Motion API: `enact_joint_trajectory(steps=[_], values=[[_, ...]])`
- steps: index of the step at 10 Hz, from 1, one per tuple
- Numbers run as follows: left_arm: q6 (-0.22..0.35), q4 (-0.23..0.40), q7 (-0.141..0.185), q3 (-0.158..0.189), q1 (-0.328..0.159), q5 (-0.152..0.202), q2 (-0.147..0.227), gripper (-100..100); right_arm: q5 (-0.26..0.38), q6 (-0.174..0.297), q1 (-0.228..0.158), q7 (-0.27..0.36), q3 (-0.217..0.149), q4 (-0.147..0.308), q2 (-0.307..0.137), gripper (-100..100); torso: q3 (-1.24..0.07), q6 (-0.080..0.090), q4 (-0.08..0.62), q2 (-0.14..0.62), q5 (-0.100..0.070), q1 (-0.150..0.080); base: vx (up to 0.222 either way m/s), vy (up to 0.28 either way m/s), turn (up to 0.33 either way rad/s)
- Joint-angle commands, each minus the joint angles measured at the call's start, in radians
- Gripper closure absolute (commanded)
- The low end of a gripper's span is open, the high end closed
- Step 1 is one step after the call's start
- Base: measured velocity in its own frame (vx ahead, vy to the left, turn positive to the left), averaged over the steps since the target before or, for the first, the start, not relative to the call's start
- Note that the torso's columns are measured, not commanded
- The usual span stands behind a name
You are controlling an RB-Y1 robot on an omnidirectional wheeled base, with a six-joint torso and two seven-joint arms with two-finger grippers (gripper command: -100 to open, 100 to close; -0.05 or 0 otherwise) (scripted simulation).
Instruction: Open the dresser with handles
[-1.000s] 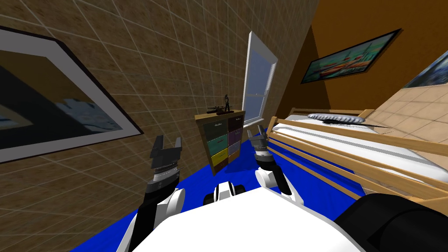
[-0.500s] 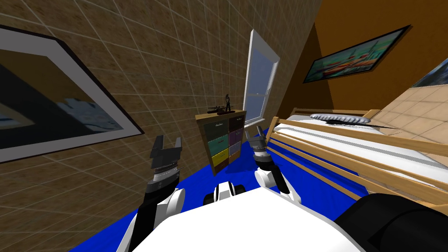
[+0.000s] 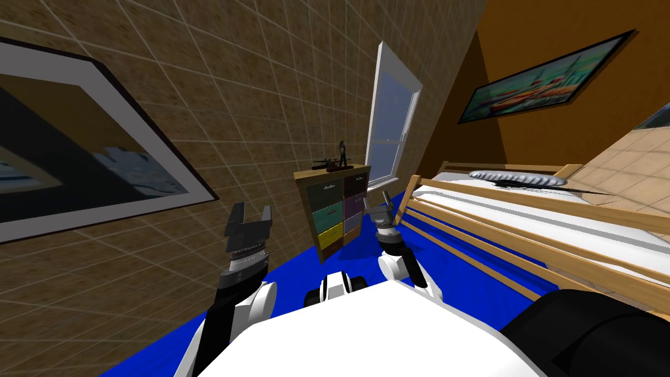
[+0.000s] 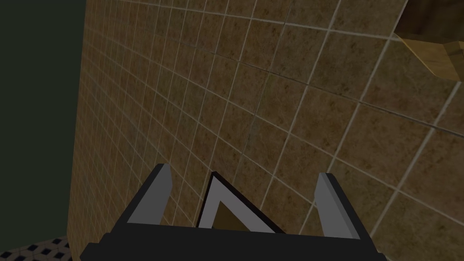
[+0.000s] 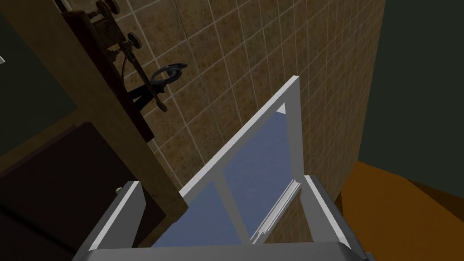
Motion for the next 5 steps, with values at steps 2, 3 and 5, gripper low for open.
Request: enact_joint_trajectory(steps=[2,3,5], values=[[0.0,0.0,0.0,0.0,0.0,0.0,0.0,0,-0.037,-0.029,-0.012,-0.108,0.028,0.033,-0.007,-100,0.0,0.0,0.0,0.0,0.0,0.0,0.021,0.006,0.037],[0.0,0.0,0.0,0.0,0.0,0.0,0.0,0,-0.037,-0.029,-0.012,-0.119,0.028,0.033,-0.007,-100,0.0,0.0,0.0,0.0,0.0,0.0,0.01,0.003,-0.007],[0.0,0.0,0.0,0.0,0.0,0.0,0.0,0,-0.064,-0.05,-0.021,-0.183,0.047,0.06,-0.009,-100,0.0,0.0,0.0,0.0,0.0,0.0,0.015,0.006,0.043]])
